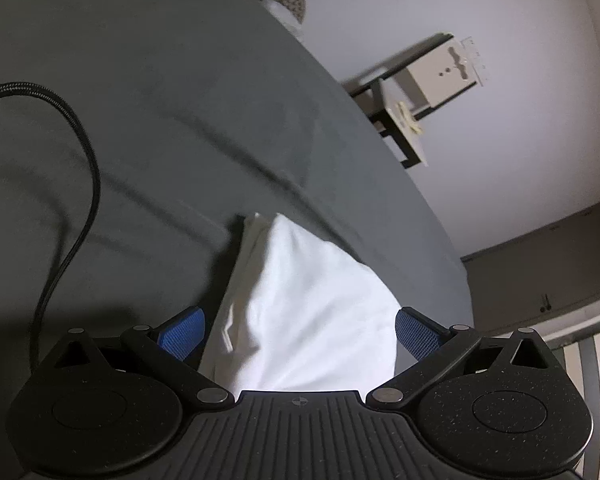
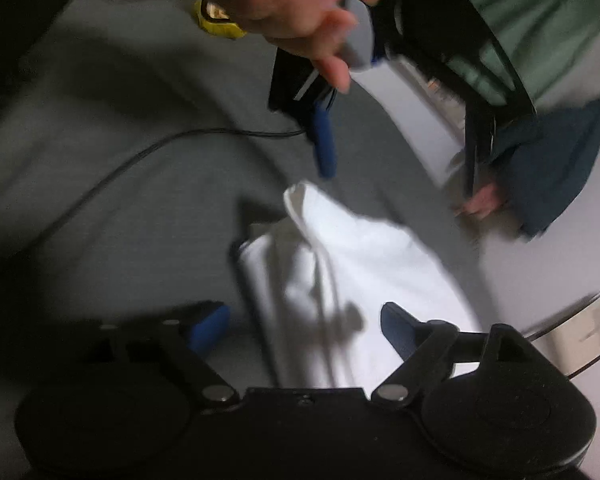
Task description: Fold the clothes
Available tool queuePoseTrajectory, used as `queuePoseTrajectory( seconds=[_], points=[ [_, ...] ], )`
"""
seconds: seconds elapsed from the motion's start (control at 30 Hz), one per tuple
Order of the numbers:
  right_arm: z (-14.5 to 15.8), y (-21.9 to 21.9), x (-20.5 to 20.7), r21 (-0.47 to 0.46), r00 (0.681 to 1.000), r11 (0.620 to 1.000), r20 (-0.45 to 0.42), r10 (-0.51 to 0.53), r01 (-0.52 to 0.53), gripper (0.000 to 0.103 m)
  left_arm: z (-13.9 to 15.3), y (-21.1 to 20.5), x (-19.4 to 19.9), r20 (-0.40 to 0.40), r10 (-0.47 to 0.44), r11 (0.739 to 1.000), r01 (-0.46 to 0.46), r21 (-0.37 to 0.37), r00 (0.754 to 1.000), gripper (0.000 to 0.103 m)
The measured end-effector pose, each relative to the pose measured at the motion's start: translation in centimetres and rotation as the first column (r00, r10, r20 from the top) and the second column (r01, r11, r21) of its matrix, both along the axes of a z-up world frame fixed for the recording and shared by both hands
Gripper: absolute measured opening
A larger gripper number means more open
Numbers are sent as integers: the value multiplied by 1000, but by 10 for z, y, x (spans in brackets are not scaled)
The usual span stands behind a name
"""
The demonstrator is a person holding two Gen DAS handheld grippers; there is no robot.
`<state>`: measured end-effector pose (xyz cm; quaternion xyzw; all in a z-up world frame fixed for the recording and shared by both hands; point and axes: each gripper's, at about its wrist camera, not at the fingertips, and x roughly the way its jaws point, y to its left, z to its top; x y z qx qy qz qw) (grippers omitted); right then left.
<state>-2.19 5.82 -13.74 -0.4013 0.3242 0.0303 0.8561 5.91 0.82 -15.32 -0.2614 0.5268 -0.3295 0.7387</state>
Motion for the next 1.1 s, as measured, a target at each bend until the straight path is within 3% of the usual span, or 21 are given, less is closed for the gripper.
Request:
queuePoseTrajectory(
  seconds=[0.23, 0.33, 0.4, 0.6, 0.77, 0.93, 1.1],
  points=[
    [-14, 13, 35, -79, 998, 995, 42, -50, 53, 83, -23, -20, 9, -69, 7, 1000, -7, 8, 998, 102],
    [-19, 11, 39, -67, 996, 996, 79, -51, 57, 80, -29, -24, 11, -82, 8, 1000, -7, 11, 997, 102],
    [-19, 5, 36, -27, 995, 998, 81, -56, 58, 65, -33, -25, 11, -99, 11, 1000, -11, 2, 995, 102],
    [-6, -14, 17, 56, 987, 996, 147, -71, 63, 44, -46, -33, 13, -161, -5, 999, -3, -47, 987, 103],
    [13, -35, 13, 150, 975, 984, 188, -122, 95, 44, -56, -46, 10, -227, -37, 992, 9, -127, 973, 103],
    [13, -47, 11, 198, 976, 975, 172, -132, 97, 44, -79, -62, 9, -376, -87, 961, -21, -275, 923, 103],
    [16, -53, 11, 273, 984, 958, 121, -129, 92, 55, -83, -86, 8, -316, -138, 972, 68, -223, 939, 102]
  ],
)
